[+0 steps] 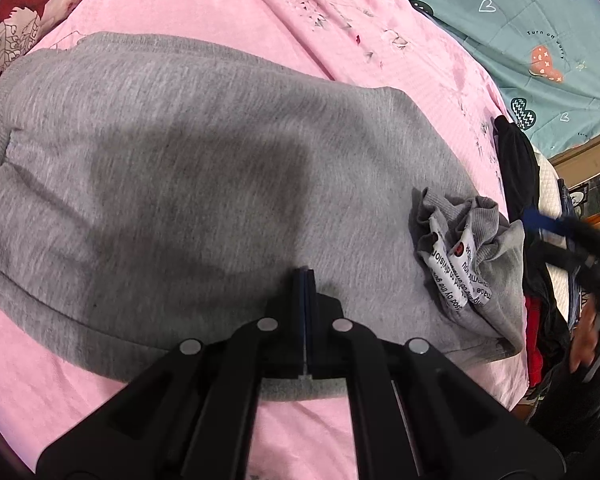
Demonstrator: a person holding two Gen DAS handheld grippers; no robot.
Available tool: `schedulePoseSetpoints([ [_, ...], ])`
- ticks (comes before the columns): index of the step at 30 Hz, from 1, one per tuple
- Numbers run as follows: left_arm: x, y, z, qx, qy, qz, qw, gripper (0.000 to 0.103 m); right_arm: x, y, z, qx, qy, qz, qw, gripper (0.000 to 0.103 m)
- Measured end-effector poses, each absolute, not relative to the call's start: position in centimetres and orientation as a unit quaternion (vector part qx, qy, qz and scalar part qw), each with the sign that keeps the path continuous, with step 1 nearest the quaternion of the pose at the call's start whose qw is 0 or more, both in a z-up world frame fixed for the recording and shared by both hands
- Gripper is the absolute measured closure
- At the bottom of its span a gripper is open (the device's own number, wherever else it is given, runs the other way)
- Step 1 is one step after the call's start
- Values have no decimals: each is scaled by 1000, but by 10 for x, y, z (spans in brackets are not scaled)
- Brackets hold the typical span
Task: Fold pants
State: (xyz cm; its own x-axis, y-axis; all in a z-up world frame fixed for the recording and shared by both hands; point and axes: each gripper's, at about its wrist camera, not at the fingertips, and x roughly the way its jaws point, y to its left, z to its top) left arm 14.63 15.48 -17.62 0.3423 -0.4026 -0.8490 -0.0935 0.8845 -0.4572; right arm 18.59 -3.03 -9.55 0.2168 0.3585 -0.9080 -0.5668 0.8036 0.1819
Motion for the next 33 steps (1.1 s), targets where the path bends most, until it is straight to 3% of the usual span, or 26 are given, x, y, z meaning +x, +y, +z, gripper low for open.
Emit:
schedulePoseSetpoints([
  [5,147,155,-176,-218,567,-99,788,102,219,-24,-96,-196,550,347,734,43],
  [12,152,155,-177,-215,573,-99,784,102,248,-21,-169,-230,634,371,638,44],
  [14,152,154,-177,-213,572,-99,786,102,248,-20,-173,-197,632,385,642,78],
  [18,153,152,-176,-206,572,-97,788,102,235,-8,-147,-233,573,407,672,82],
  [22,155,151,-177,-201,575,-93,788,102,248,-1,-162,-227,581,407,667,82],
  [26,156,151,-176,-201,574,-92,788,102,251,4,-176,-229,592,394,665,72],
  [31,155,154,-177,-207,576,-97,785,102,236,9,-135,-264,547,357,710,51],
  [33,155,156,-178,-210,577,-98,783,102,225,1,-109,-249,522,346,739,49],
])
